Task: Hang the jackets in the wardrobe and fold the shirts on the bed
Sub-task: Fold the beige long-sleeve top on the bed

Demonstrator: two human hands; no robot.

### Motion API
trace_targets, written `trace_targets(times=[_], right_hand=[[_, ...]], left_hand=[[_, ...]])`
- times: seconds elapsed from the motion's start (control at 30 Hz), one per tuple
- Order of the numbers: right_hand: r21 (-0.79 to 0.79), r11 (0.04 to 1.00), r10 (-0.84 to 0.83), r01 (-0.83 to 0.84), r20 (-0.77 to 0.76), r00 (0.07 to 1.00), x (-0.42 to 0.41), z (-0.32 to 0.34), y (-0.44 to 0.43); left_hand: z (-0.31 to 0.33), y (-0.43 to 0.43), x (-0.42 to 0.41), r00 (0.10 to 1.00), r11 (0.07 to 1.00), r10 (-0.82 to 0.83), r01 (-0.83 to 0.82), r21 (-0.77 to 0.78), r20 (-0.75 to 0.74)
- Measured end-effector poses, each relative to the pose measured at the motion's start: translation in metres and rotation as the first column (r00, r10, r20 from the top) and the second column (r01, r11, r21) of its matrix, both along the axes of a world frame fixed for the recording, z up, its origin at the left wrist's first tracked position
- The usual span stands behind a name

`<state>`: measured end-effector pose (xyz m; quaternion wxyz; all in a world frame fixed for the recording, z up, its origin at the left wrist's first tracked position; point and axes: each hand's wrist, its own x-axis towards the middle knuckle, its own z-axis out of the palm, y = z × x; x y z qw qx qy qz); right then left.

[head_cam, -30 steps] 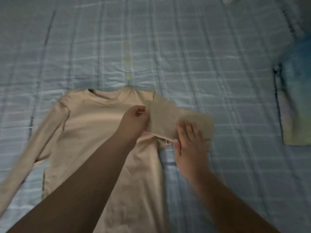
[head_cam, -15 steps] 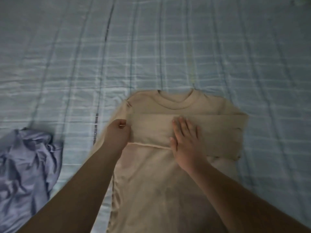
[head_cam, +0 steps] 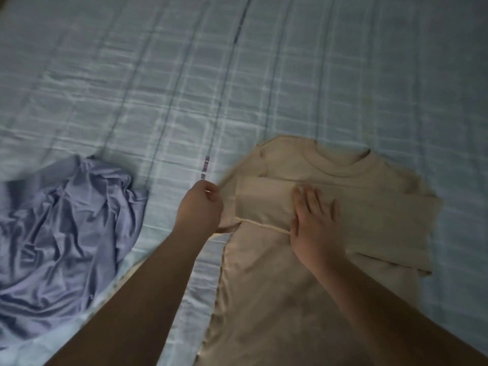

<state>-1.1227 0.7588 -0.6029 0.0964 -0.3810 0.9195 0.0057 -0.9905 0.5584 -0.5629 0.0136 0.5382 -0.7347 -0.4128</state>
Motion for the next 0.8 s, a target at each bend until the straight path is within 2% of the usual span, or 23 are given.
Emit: trace_targets(times=[0.1, 0.23, 0.3, 0.37, 0.4, 0.47, 0.57, 0.7, 0.8], right_hand=[[-0.049, 0.992, 0.118, -0.117, 0.002, 0.993, 0.030, 0.010, -0.022], [-0.153, 0.953, 0.266, -0.262, 0.009, 0.964, 0.087, 0.015, -0.055], [-0.192, 0.923, 0.342, -0.334, 0.012, 0.940, 0.111, 0.015, -0.070], [-0.186, 0.900, 0.406, -0.395, 0.023, 0.914, 0.130, 0.014, -0.083], [-0.165, 0.895, 0.424, -0.414, 0.026, 0.906, 0.137, 0.011, -0.089], [-0.111, 0.903, 0.421, -0.416, 0.027, 0.907, 0.147, 0.006, -0.097], [-0.075, 0.906, 0.419, -0.416, 0.023, 0.908, 0.154, -0.001, -0.099], [-0.147, 0.903, 0.412, -0.404, 0.028, 0.911, 0.161, -0.001, -0.088], [-0.225, 0.900, 0.393, -0.374, 0.044, 0.919, 0.166, 0.001, -0.080]], left_hand=[[0.004, -0.008, 0.041, 1.000, 0.999, 0.010, -0.011, -0.051, -0.022], [0.000, -0.020, 0.108, 0.998, 1.000, 0.031, -0.031, -0.001, 0.049], [-0.005, -0.026, 0.140, 0.997, 0.999, -0.011, 0.014, -0.041, 0.071], [-0.011, -0.030, 0.167, 0.993, 0.997, -0.053, 0.058, -0.046, 0.103], [-0.011, -0.030, 0.179, 0.993, 0.998, -0.064, 0.064, 0.002, 0.101], [-0.012, -0.025, 0.196, 0.987, 0.990, -0.140, 0.138, 0.031, 0.076], [-0.010, -0.009, 0.213, 0.944, 0.950, -0.279, 0.298, -0.090, 0.178], [-0.019, 0.011, 0.229, 0.942, 0.928, -0.258, 0.303, -0.218, 0.214], [-0.027, 0.015, 0.239, 0.950, 0.934, -0.231, 0.277, -0.225, 0.211]])
